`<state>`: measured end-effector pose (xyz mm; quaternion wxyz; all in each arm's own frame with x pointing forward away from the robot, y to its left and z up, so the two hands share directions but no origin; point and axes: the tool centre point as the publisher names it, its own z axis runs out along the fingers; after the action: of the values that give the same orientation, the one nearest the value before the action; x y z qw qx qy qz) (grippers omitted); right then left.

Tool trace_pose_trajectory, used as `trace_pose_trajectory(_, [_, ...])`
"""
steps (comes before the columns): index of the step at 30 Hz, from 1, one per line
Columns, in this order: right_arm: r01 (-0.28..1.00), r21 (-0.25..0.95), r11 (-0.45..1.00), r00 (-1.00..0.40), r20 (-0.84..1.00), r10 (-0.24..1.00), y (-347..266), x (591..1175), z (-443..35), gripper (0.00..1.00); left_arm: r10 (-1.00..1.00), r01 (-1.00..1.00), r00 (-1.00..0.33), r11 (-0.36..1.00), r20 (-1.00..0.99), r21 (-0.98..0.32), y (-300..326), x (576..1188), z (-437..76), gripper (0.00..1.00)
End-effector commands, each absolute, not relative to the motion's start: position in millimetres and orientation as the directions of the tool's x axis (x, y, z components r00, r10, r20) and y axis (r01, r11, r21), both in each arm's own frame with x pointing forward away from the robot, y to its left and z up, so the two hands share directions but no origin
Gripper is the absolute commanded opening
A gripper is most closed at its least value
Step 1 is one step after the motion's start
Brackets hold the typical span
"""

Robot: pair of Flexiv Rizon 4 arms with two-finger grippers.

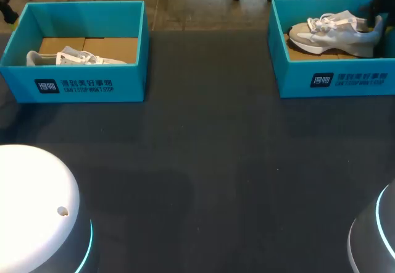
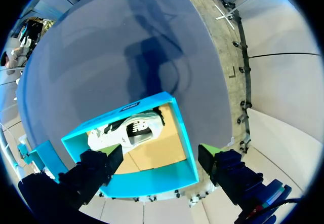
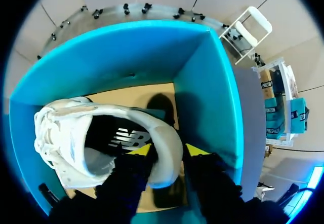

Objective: Take the shoe out of the shoebox, open the shoe tongue, remove and reinsert the insole, then place the shoe into the shoebox

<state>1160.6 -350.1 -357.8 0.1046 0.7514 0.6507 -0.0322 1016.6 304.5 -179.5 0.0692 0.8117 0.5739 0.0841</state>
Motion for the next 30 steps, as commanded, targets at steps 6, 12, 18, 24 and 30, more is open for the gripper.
trace_pose_trajectory(6, [0.985, 0.124, -0.124, 0.147, -0.198, 0.969, -354, 1162, -344, 0.0, 0.943, 0.92, 0.327, -0.332, 0.059, 0.209, 305, 1016, -179, 1.0])
trace_pose_trajectory(12, [0.981, 0.145, -0.129, 0.157, -0.202, 0.967, -355, 1151, -317, 0.0, 0.943, 0.92, 0.327, -0.332, 0.059, 0.209, 305, 1016, -179, 1.0])
trace_pose_trajectory(18, [0.979, 0.161, -0.123, 0.154, -0.2, 0.968, -350, 1137, -280, 0.0, 0.943, 0.92, 0.327, -0.332, 0.059, 0.209, 305, 1016, -179, 1.0])
trace_pose_trajectory(24, [0.978, 0.178, -0.11, 0.145, -0.195, 0.97, -343, 1125, -247, 0.0, 0.943, 0.92, 0.327, -0.332, 0.059, 0.209, 305, 1016, -179, 1.0])
trace_pose_trajectory(30, [0.976, 0.193, -0.097, 0.135, -0.194, 0.972, -336, 1112, -218, 0.0, 0.943, 0.92, 0.327, -0.332, 0.059, 0.209, 305, 1016, -179, 1.0])
